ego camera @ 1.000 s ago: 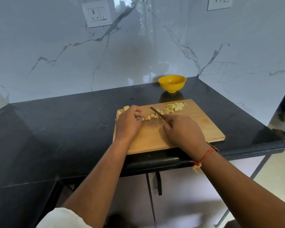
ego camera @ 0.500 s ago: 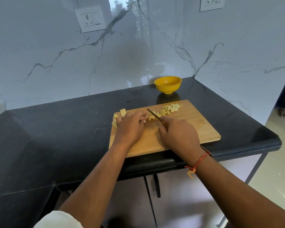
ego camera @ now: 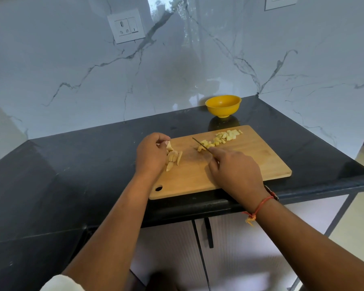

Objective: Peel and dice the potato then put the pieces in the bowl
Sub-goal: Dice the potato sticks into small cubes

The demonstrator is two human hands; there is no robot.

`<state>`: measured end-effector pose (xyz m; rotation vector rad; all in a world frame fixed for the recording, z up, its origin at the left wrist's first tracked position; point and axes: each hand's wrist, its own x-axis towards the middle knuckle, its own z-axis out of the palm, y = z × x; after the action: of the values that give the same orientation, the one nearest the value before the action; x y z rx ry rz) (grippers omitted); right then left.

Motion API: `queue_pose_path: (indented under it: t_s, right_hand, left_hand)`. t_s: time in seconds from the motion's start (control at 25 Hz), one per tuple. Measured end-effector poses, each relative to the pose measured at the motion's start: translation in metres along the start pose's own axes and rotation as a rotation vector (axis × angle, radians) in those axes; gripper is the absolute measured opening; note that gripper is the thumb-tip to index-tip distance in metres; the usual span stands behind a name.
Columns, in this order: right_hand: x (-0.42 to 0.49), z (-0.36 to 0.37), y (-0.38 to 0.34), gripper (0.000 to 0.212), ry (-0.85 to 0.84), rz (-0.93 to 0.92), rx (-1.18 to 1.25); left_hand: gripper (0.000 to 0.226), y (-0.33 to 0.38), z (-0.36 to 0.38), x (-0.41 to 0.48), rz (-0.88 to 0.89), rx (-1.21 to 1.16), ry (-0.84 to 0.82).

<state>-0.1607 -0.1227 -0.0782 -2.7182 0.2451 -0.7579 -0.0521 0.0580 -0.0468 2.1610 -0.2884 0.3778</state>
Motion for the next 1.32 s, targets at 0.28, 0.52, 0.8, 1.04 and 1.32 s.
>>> queue_pose_path:
  t_s: [0.28, 0.52, 0.8, 1.04, 1.32]
  right_hand:
    - [-0.001, 0.002, 0.000, 0.040, 0.017, -0.018, -0.015]
    - [-0.002, 0.002, 0.001, 0.040, 0.014, -0.024, -0.007]
    - [-0.003, -0.001, -0.001, 0.038, 0.011, -0.021, -0.003]
    - [-0.004, -0.003, -0.002, 0.038, 0.019, -0.021, 0.008]
    - [-0.003, -0.002, -0.001, 0.039, 0.020, -0.016, 0.016]
  left_hand:
    - [0.024, 0.005, -0.021, 0.001, 0.005, 0.335, -0.368]
    - [0.037, -0.006, -0.010, 0.013, 0.024, 0.279, -0.196]
    - [0.040, -0.007, 0.009, 0.042, -0.001, 0.449, -0.194]
    - [0.016, 0.003, 0.017, 0.055, -0.085, 0.496, -0.197]
    - [0.022, 0.000, 0.022, 0.049, 0.012, 0.423, -0.201]
